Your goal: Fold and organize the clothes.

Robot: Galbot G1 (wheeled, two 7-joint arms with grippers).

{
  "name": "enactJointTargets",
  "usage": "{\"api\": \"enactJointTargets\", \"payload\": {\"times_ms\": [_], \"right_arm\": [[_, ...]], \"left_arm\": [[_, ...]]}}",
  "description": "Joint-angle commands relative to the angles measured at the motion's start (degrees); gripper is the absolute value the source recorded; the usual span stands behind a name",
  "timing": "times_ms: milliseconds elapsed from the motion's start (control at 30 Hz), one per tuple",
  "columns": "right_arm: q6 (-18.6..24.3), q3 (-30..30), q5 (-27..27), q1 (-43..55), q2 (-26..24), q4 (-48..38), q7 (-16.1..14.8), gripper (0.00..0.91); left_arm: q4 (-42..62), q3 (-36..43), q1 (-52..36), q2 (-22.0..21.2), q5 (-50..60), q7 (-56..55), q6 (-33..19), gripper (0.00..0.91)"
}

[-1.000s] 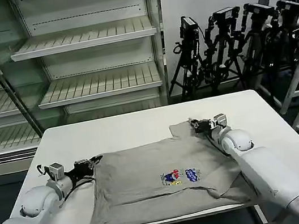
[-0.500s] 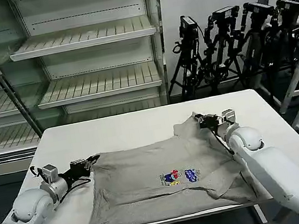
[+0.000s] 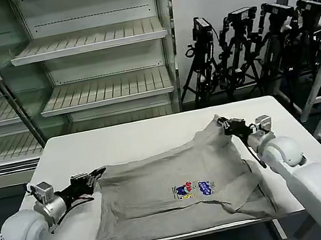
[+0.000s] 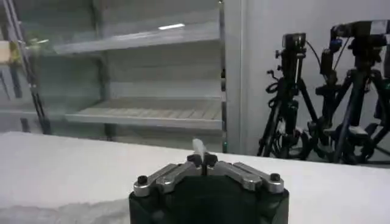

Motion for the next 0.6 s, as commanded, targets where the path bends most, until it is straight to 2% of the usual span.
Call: {"api": "enactJointTargets", "payload": {"times_ms": [33,300,600], "right_arm": [[0.15,4.32,0.99,-13.36,-6.05,14.12,0.06,0.0],[0.21,9.47,-0.14,-24.91,-8.46,24.94,-0.08,0.0],[0.25,16.47,-0.35,-32.21,-11.19,30.35,-0.24,0.0]], "left_arm": [[-10.11,-11.23,14.1,1.35,-0.38,0.03,0.17,0.06],[-15.05,-16.86,22.32,1.73,-0.56,-0.17,0.83,0.06],[-18.34,-21.07,28.3,2.42,-0.61,-0.38,1.04,0.06]]}}
